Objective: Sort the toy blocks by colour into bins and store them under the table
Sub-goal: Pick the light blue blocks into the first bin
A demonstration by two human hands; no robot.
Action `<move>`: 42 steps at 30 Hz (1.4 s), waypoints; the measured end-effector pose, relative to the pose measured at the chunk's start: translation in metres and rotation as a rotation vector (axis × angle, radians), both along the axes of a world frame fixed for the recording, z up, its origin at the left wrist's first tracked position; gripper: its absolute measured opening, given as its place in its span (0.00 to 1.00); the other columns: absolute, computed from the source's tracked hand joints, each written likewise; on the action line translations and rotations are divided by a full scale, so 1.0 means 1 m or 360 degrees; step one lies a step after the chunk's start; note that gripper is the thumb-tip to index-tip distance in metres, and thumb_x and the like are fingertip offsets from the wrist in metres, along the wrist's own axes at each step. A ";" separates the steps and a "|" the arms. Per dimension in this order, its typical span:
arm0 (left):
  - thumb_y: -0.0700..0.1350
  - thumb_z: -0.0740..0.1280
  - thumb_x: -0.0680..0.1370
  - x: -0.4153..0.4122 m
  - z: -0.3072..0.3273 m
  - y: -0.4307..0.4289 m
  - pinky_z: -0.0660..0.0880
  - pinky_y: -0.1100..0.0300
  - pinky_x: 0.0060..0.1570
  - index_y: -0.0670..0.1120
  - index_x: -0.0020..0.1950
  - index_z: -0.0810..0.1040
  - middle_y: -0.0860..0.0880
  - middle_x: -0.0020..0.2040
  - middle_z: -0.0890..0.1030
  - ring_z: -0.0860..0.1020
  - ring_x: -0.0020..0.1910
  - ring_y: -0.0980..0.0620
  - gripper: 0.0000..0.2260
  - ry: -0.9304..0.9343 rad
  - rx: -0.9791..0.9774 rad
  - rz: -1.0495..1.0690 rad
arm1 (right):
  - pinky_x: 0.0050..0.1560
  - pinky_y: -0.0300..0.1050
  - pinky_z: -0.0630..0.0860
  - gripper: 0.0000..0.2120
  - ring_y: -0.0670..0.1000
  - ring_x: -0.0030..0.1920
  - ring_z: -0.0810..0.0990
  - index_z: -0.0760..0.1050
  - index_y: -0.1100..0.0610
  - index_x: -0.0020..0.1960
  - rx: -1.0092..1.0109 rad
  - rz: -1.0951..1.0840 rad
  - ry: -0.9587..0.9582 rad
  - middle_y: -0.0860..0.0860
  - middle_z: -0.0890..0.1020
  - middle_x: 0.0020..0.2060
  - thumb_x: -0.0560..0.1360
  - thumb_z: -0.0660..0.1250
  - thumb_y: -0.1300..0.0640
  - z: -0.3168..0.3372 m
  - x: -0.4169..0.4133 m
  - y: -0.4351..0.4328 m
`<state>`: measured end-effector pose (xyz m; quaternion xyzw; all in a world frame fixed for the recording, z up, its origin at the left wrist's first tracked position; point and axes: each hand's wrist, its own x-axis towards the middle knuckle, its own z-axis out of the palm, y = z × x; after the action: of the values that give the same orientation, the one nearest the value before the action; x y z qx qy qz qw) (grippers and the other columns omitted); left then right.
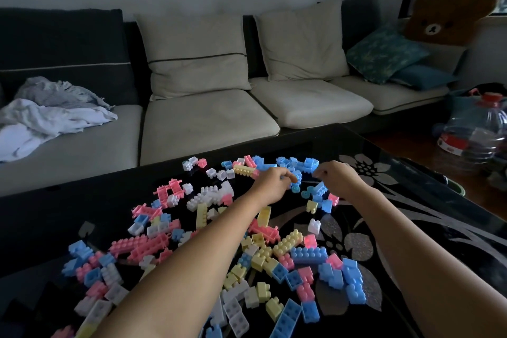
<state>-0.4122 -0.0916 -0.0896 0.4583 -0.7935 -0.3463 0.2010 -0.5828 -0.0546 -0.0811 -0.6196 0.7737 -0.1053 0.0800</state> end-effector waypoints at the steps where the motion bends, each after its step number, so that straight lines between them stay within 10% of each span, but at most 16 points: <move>1: 0.44 0.58 0.81 -0.002 -0.002 0.001 0.70 0.64 0.33 0.45 0.58 0.78 0.46 0.49 0.79 0.75 0.34 0.56 0.11 -0.0078 -0.0101 -0.0052 | 0.42 0.40 0.71 0.09 0.50 0.49 0.79 0.80 0.51 0.54 -0.0020 0.0009 -0.0022 0.49 0.81 0.55 0.78 0.63 0.56 -0.001 0.000 -0.001; 8: 0.45 0.66 0.78 -0.010 -0.018 0.002 0.73 0.54 0.56 0.48 0.65 0.74 0.45 0.63 0.77 0.76 0.60 0.47 0.16 -0.0478 -0.0458 -0.0129 | 0.40 0.41 0.72 0.16 0.50 0.46 0.79 0.81 0.54 0.54 0.0130 -0.0061 0.0127 0.50 0.81 0.48 0.72 0.69 0.45 -0.008 0.018 -0.005; 21: 0.49 0.64 0.78 0.013 -0.021 0.015 0.73 0.55 0.46 0.43 0.51 0.76 0.46 0.48 0.80 0.78 0.47 0.49 0.10 -0.0514 -0.0310 -0.0018 | 0.42 0.42 0.74 0.12 0.51 0.50 0.80 0.81 0.51 0.57 -0.0096 -0.0092 -0.0071 0.50 0.83 0.52 0.74 0.68 0.50 -0.021 0.009 0.045; 27: 0.49 0.61 0.80 0.045 0.010 0.048 0.66 0.72 0.25 0.45 0.48 0.74 0.54 0.36 0.73 0.69 0.29 0.61 0.08 0.0098 -0.0395 0.0275 | 0.36 0.42 0.71 0.11 0.51 0.41 0.80 0.82 0.54 0.48 -0.0331 -0.0206 -0.0065 0.51 0.83 0.42 0.77 0.64 0.50 -0.004 0.015 0.065; 30: 0.49 0.59 0.81 0.074 0.029 0.069 0.61 0.70 0.21 0.45 0.45 0.75 0.53 0.31 0.70 0.65 0.25 0.59 0.10 0.0623 0.0106 0.0439 | 0.30 0.42 0.64 0.17 0.51 0.32 0.73 0.77 0.62 0.43 -0.0601 -0.0398 -0.0667 0.57 0.76 0.33 0.79 0.60 0.51 0.020 0.039 0.072; 32: 0.47 0.60 0.80 0.103 0.041 0.082 0.58 0.67 0.20 0.45 0.36 0.72 0.52 0.27 0.70 0.64 0.21 0.57 0.13 0.1190 0.0727 0.0624 | 0.27 0.40 0.59 0.18 0.48 0.26 0.64 0.75 0.64 0.40 -0.0586 -0.0509 -0.1682 0.64 0.71 0.30 0.80 0.58 0.52 0.038 0.062 0.078; 35: 0.47 0.59 0.79 0.156 0.051 0.106 0.56 0.68 0.15 0.47 0.32 0.67 0.52 0.24 0.68 0.62 0.18 0.58 0.15 0.1809 0.1325 0.0713 | 0.19 0.35 0.53 0.19 0.44 0.20 0.58 0.63 0.56 0.32 -0.0110 -0.0373 -0.2741 0.50 0.63 0.22 0.81 0.55 0.52 0.051 0.107 0.085; 42: 0.47 0.58 0.81 0.298 0.070 0.157 0.57 0.71 0.13 0.47 0.37 0.69 0.53 0.23 0.68 0.64 0.16 0.60 0.12 0.1986 0.1194 0.0913 | 0.16 0.31 0.60 0.13 0.47 0.22 0.73 0.70 0.63 0.40 0.0680 -0.0252 -0.3555 0.55 0.74 0.29 0.81 0.54 0.60 0.031 0.253 0.088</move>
<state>-0.1142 0.0659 -0.0200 0.4033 -0.2142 -0.7196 0.5231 -0.3295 0.0336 -0.0501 -0.1027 0.3089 -0.4688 0.8211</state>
